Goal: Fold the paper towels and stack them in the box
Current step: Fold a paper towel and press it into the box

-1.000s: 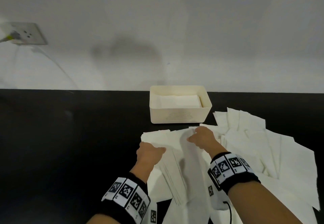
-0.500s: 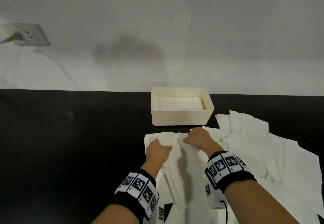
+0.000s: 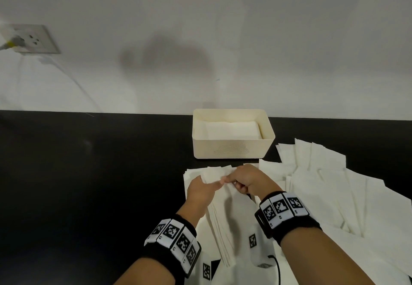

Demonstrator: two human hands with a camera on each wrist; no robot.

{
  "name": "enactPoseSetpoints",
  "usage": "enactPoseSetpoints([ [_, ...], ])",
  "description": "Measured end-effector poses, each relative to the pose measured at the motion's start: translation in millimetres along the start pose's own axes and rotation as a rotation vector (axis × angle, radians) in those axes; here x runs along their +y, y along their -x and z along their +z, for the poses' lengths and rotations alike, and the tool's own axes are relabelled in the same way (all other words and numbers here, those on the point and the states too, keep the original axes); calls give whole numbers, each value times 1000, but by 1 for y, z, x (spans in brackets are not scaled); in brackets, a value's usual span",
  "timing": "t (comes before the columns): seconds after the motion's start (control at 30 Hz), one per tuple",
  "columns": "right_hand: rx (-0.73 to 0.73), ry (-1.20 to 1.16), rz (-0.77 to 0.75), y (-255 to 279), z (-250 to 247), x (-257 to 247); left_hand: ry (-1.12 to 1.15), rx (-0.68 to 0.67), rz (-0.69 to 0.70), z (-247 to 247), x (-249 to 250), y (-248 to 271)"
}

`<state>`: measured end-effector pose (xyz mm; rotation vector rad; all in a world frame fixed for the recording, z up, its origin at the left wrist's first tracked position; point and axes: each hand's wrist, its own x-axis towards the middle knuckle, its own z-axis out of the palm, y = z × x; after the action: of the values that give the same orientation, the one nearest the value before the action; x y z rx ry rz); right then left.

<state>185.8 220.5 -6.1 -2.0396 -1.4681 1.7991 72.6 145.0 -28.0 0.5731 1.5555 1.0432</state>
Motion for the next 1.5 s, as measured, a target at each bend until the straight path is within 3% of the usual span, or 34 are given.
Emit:
enactPoseSetpoints([
  [0.23, 16, 10, -121, 5, -7, 7, 89, 53, -8, -5, 11, 5],
  [0.33, 10, 150, -183, 15, -23, 9, 252, -35, 2, -17, 28, 14],
  [0.43, -86, 345, -235, 27, -36, 12, 418, -134, 37, -31, 41, 19],
  [0.57, -46, 184, -340, 40, -51, 22, 586, -161, 130, -48, 42, 17],
  [0.7, 194, -191, -461, 46, -65, 34, 203, -86, 177, -63, 35, 16],
  [0.83, 238, -278, -472, 43, -50, 50, -138, -13, 137, -67, 22, 10],
  [1.03, 219, -355, -398, 26, -20, 68, -60, 19, 137, -52, 13, 9],
  [1.27, 245, -389, -448, 29, -20, 63, -45, 56, 217, -49, 15, 10],
  [1.5, 180, -363, -521, 32, -26, 62, 17, -42, 255, -54, 20, 11],
])
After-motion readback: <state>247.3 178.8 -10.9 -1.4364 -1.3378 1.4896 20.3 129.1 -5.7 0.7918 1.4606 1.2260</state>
